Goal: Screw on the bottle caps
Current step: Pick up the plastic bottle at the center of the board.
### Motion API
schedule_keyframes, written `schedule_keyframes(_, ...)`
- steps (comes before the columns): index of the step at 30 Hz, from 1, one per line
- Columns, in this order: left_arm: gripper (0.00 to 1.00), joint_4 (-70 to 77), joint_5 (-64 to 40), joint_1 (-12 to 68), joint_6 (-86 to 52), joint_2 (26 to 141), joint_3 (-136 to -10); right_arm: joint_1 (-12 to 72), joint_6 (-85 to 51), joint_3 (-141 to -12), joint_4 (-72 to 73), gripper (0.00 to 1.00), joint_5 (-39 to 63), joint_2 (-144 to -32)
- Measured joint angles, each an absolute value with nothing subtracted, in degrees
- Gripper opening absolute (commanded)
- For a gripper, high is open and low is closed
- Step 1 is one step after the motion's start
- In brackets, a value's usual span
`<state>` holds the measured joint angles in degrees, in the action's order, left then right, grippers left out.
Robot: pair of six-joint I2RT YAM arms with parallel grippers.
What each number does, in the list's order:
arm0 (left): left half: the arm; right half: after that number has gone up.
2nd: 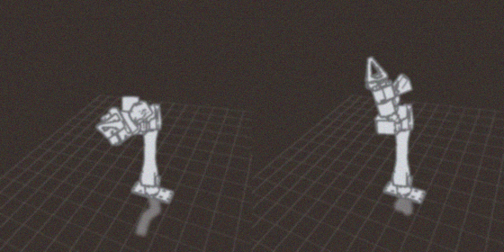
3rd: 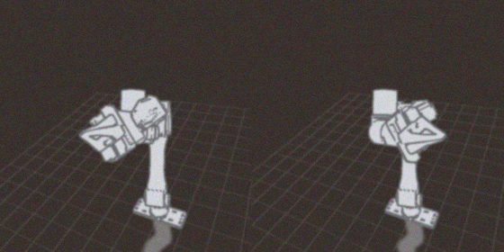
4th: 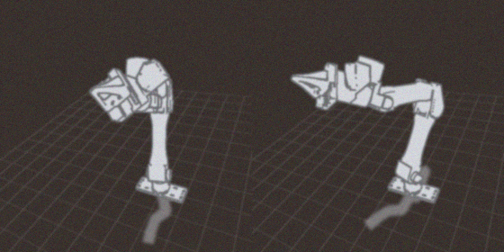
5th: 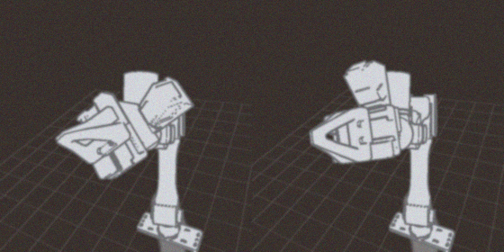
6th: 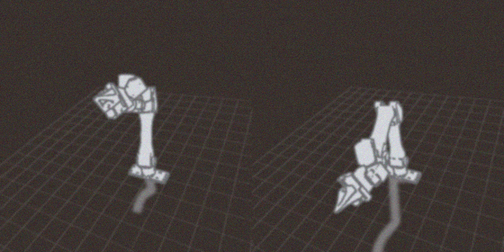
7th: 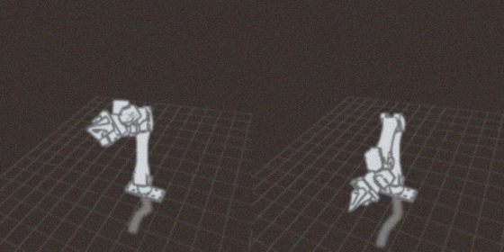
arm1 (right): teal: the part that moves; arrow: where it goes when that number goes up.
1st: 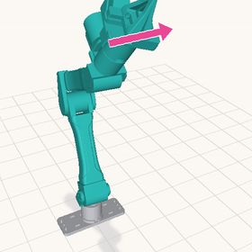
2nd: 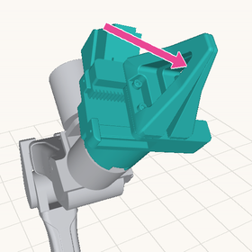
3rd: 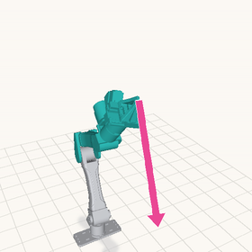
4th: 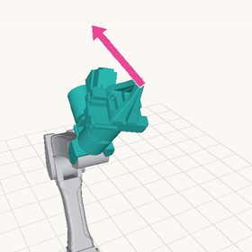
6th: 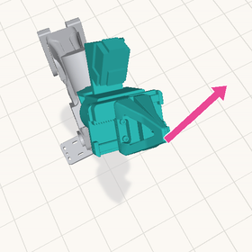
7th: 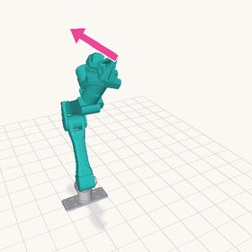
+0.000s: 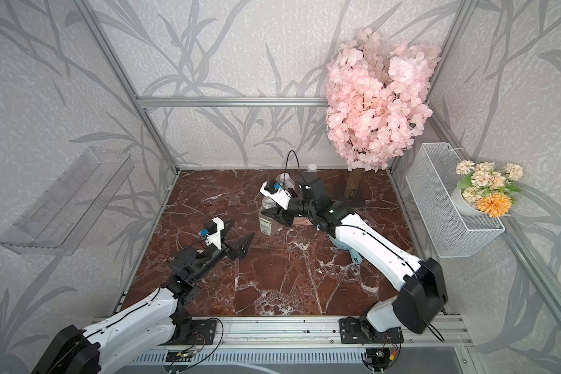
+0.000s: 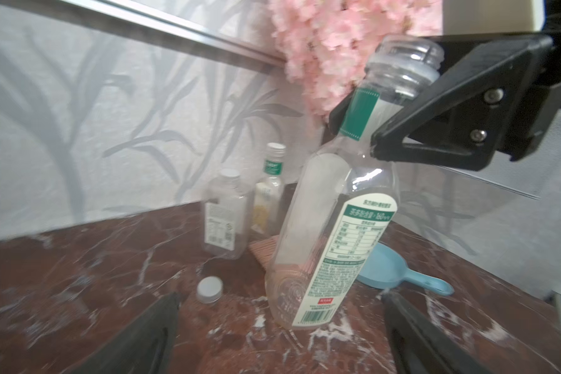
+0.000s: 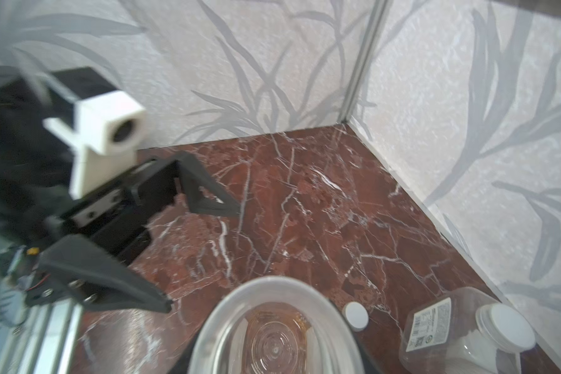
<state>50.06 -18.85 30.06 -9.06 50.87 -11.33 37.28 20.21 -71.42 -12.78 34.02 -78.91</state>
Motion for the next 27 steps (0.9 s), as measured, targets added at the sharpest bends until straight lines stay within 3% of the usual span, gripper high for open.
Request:
schedule_keyframes(7,1.00,52.9,-37.0,36.1,-4.4,57.2,-13.3,37.5,25.1,-66.8,-23.7,0.19,44.6,-67.6)
schedule_keyframes(15,1.00,49.8,-43.3,42.1,1.1,64.1,-20.1,37.5,27.6,-66.8,-30.2,0.19,50.0,-66.0)
schedule_keyframes(27,0.66,45.4,-48.3,43.1,3.9,71.5,-25.6,37.6,31.0,-68.6,-34.2,0.27,49.1,-67.1)
